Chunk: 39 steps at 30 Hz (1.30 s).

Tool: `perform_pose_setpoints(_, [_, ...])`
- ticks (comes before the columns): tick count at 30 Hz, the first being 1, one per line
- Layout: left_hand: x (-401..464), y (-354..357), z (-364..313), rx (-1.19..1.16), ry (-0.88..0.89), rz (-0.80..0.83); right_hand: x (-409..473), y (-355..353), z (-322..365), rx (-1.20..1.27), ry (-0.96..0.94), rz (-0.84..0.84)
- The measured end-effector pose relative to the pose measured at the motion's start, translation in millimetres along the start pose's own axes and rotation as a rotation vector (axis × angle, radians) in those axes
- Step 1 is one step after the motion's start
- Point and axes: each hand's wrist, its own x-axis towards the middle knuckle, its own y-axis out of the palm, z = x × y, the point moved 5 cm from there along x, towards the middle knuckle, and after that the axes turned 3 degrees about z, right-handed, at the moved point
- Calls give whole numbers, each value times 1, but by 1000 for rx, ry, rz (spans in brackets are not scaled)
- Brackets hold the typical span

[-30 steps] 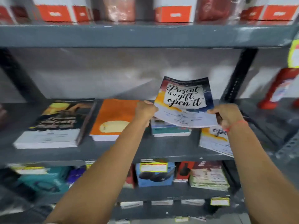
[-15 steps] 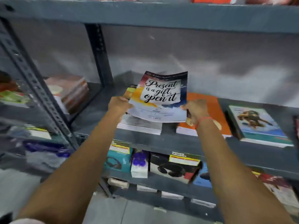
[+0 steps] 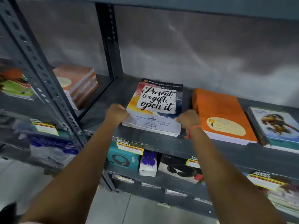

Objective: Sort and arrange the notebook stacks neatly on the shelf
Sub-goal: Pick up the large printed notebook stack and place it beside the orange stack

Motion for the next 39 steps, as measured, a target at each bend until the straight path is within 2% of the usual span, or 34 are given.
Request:
perform_pose_setpoints(5, [0, -3, -9, 280, 19, 71, -2, 0, 8, -184, -63, -11])
perform_pose_setpoints(7, [0, -2, -17, 391, 45, 51, -7, -3, 13, -279, -116, -23])
perform_pose_setpoints(10, [-9, 10, -45, 513, 129, -57, -11, -23, 12, -361, -205, -134])
perform_pose_setpoints(13, [-24, 41, -84, 468, 253, -108, -14, -54, 9, -342, -277, -240])
perform_pose_setpoints(18, [-75, 127, -160, 410, 476, -66, -23, -138, -18, -280, -298, -412])
perform_pose_setpoints(22, [-123, 217, -211, 217, 533, 77, -26, -217, -63, -285, -249, -495])
perform_pose_setpoints(26, [-186, 315, -258, 157, 617, 256, -31, -304, -126, -232, -142, -552])
perform_pose_setpoints(30, [-243, 402, -290, 194, 676, 436, -40, -378, -190, -246, -41, -590])
perform_pose_setpoints(36, [-294, 491, -298, 263, 610, 612, -55, -445, -283, -186, 175, -622])
perform_pose_setpoints(39, [-301, 517, -290, 419, 549, 654, -65, -458, -319, -217, 256, -622])
